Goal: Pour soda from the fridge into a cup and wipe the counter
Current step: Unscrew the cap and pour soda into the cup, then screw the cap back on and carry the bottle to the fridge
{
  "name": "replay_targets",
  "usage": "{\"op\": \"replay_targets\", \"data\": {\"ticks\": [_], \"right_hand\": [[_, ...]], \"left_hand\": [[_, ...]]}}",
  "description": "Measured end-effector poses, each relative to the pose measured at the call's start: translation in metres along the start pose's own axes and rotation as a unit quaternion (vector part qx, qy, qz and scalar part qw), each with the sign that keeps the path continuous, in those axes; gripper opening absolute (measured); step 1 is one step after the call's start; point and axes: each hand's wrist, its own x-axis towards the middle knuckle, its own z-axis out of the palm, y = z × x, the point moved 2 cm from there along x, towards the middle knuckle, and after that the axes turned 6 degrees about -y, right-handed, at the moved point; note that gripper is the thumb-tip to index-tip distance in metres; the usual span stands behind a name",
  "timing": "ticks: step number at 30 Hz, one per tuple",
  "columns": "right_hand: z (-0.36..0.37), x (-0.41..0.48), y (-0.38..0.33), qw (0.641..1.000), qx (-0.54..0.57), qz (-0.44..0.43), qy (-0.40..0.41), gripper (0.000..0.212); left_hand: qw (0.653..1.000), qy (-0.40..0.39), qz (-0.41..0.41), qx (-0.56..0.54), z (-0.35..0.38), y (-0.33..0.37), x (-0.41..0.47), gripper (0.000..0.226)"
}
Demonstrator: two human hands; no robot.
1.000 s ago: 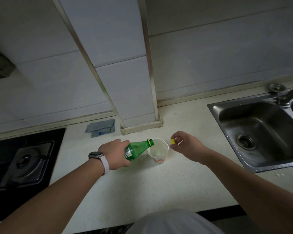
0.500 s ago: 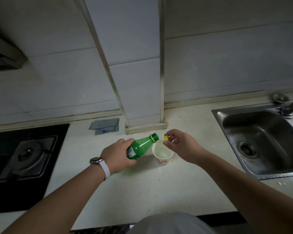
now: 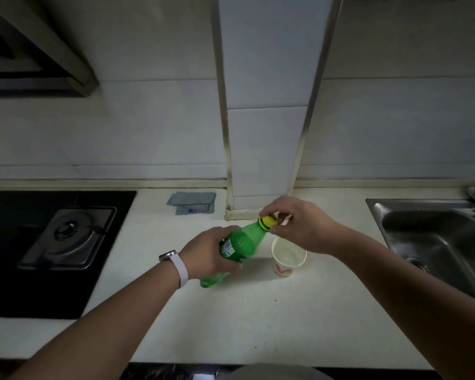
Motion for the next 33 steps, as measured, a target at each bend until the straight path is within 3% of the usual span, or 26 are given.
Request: {"op": "replay_targets", "data": {"ticks": [2,4,8,10,12,14,15,19,20,23,24,26,28,31,33], "right_hand": [[-0.003,0.006,-0.012,0.997,-0.067,-0.021,-0.028,0.025],[-0.007,0.013,-0.021,0.992,-0.115,0.017,-0.056,0.02],[0.002,0.029,-0.029,0.965,-0.215,0.118,-0.093,0.071],[0.011,0.03,-0.033,0.975,-0.189,0.105,-0.054,0.082],[0.015,0.027,-0.04,0.994,-0.095,0.052,0.004,0.074],[0.016,0.025,-0.045,1.0,-0.027,-0.001,0.008,0.044],[0.016,0.025,-0.046,1.0,-0.024,-0.017,-0.01,0.029],[0.021,0.024,-0.046,0.997,-0.064,0.014,-0.04,0.017],[0.024,0.025,-0.048,0.996,-0.073,0.041,-0.037,0.018],[0.03,0.027,-0.047,0.983,-0.141,0.112,-0.02,0.071],[0.032,0.025,-0.046,0.984,-0.135,0.112,-0.009,0.071],[0.034,0.019,-0.049,0.995,-0.05,0.084,-0.005,0.049],[0.034,0.012,-0.052,0.999,-0.005,0.044,-0.028,0.053],[0.038,0.008,-0.052,0.999,-0.037,0.03,-0.013,0.034],[0.042,0.009,-0.054,0.993,-0.082,0.083,-0.008,0.022]], "left_hand": [[1.0,-0.006,0.001,-0.01,-0.004,-0.004,-0.003,0.069],[1.0,-0.01,0.001,-0.016,-0.007,-0.008,-0.004,0.072],[1.0,-0.019,0.011,-0.017,-0.01,-0.013,-0.008,0.071],[0.999,-0.02,0.014,-0.033,-0.013,-0.016,-0.011,0.07],[0.999,-0.019,0.016,-0.045,-0.017,-0.021,-0.013,0.071],[0.999,-0.018,0.017,-0.047,-0.021,-0.026,-0.014,0.072],[0.999,-0.018,0.018,-0.045,-0.022,-0.029,-0.016,0.072],[0.999,-0.02,0.027,-0.029,-0.029,-0.036,-0.02,0.074],[0.999,-0.022,0.03,-0.024,-0.03,-0.037,-0.021,0.074],[0.999,-0.033,0.038,-0.02,-0.03,-0.041,-0.023,0.073],[0.998,-0.034,0.039,-0.022,-0.029,-0.042,-0.023,0.073],[0.998,-0.037,0.042,-0.017,-0.03,-0.043,-0.024,0.074],[0.998,-0.043,0.045,-0.007,-0.03,-0.044,-0.023,0.076],[0.997,-0.047,0.052,0.011,-0.03,-0.044,-0.023,0.078],[0.997,-0.042,0.056,0.019,-0.03,-0.045,-0.024,0.077]]}}
